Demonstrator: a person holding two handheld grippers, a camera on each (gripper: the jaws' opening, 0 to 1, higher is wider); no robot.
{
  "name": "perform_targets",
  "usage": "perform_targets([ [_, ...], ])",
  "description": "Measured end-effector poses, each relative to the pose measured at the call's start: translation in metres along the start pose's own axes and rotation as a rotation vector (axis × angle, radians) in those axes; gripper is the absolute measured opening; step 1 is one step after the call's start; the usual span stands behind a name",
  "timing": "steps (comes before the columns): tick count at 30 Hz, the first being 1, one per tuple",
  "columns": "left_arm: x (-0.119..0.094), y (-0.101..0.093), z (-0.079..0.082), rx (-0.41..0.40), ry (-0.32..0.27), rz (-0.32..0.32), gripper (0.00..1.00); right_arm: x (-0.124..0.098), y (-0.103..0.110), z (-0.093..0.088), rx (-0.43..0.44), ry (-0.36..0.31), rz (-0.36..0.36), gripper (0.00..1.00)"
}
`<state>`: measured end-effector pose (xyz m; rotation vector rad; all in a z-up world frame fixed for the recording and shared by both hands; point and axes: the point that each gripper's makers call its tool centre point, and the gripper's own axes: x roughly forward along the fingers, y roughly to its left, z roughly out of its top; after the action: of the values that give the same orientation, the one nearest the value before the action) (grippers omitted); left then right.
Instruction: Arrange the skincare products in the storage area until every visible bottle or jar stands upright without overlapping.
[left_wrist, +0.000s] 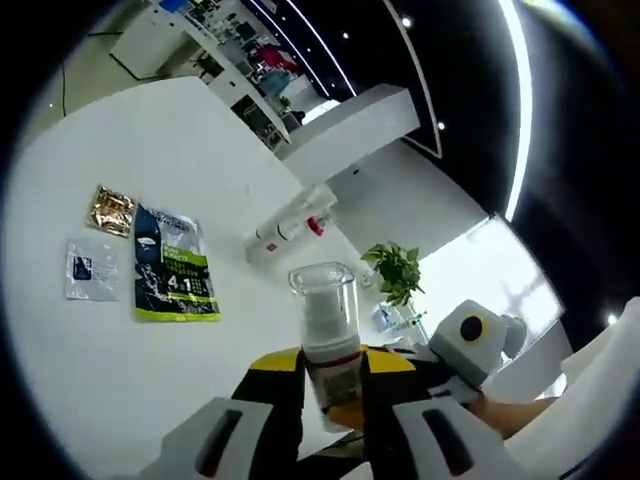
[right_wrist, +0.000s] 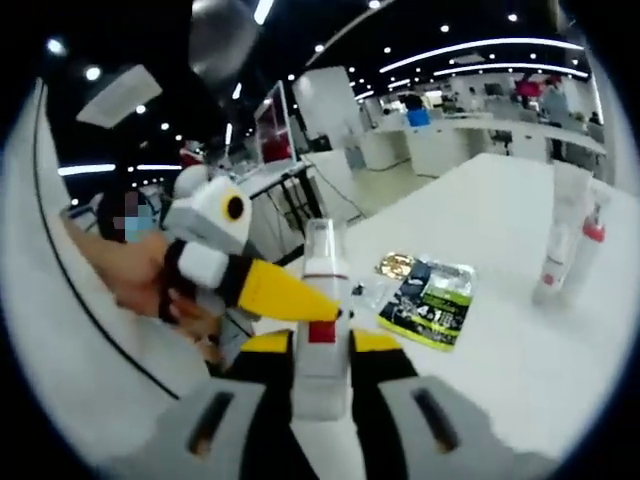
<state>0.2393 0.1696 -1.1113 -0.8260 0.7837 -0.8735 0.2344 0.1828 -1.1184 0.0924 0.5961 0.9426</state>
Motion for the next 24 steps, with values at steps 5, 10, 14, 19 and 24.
perform_targets([
  [5, -0.003, 0.001, -0.001, 0.052, 0.005, 0.007, 0.20, 0.002, 0.006, -0.001, 0.038, -0.019, 0.048, 0.24],
  [10, -0.008, 0.007, -0.005, 0.121, 0.029, 0.029, 0.20, 0.003, 0.013, -0.001, 0.022, -0.014, 0.089, 0.27],
  [14, -0.009, 0.008, -0.005, 0.145, 0.037, 0.035, 0.20, -0.001, 0.012, 0.001, 0.006, -0.024, 0.099, 0.30],
  [19, -0.009, 0.012, -0.004, 0.219, 0.056, 0.043, 0.20, -0.015, 0.011, 0.007, 0.038, -0.053, 0.150, 0.33],
  [24, -0.005, 0.002, -0.008, 0.274, 0.077, -0.010, 0.20, -0.027, 0.011, 0.028, 0.118, -0.149, 0.205, 0.33],
])
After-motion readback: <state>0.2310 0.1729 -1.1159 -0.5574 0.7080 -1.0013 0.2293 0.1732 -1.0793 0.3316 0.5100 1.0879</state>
